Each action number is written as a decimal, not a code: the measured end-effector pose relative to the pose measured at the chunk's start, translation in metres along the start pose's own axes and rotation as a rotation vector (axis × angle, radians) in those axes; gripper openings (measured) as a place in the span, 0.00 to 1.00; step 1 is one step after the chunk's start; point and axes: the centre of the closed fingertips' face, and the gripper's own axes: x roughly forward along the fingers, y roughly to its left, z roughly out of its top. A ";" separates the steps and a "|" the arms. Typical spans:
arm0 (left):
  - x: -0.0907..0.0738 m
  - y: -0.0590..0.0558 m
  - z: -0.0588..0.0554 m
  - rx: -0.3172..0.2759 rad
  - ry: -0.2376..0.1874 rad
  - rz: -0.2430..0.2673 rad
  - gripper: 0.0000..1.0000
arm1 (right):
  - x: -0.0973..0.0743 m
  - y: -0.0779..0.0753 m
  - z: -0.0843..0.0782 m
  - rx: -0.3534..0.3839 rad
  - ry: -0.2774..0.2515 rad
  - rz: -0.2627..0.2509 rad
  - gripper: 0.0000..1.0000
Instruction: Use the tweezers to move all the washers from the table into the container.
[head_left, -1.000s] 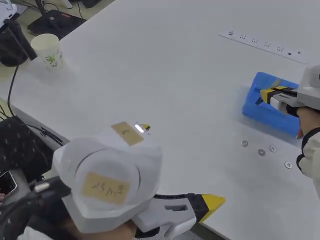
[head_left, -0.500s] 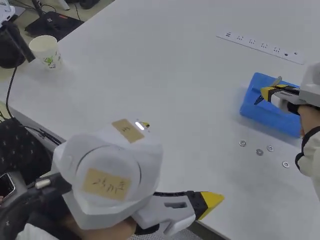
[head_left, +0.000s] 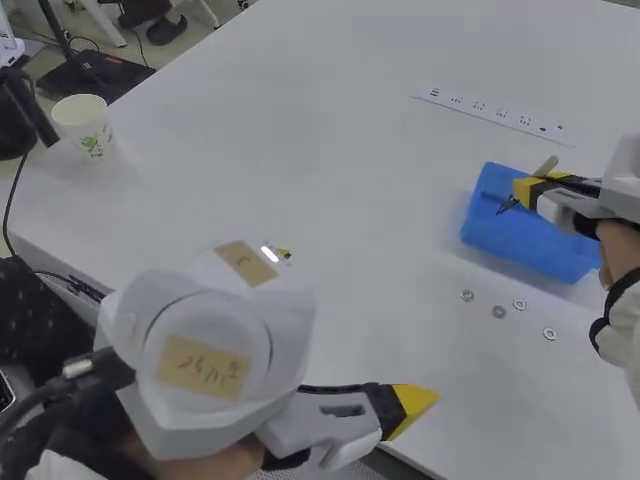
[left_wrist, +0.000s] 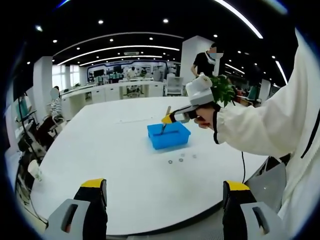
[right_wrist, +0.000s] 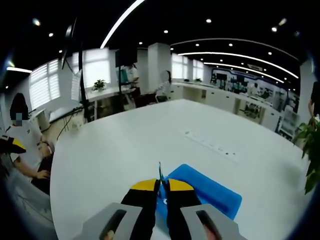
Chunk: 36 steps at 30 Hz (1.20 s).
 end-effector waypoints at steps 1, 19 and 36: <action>-0.001 0.000 0.001 0.002 -0.003 0.002 0.99 | -0.002 0.002 0.001 -0.004 -0.003 0.003 0.03; -0.007 -0.002 0.001 0.011 -0.009 0.018 0.99 | -0.024 0.034 -0.014 -0.002 0.008 0.057 0.03; -0.005 -0.002 -0.002 0.023 0.007 0.016 0.99 | -0.024 0.049 -0.055 0.053 0.074 0.070 0.03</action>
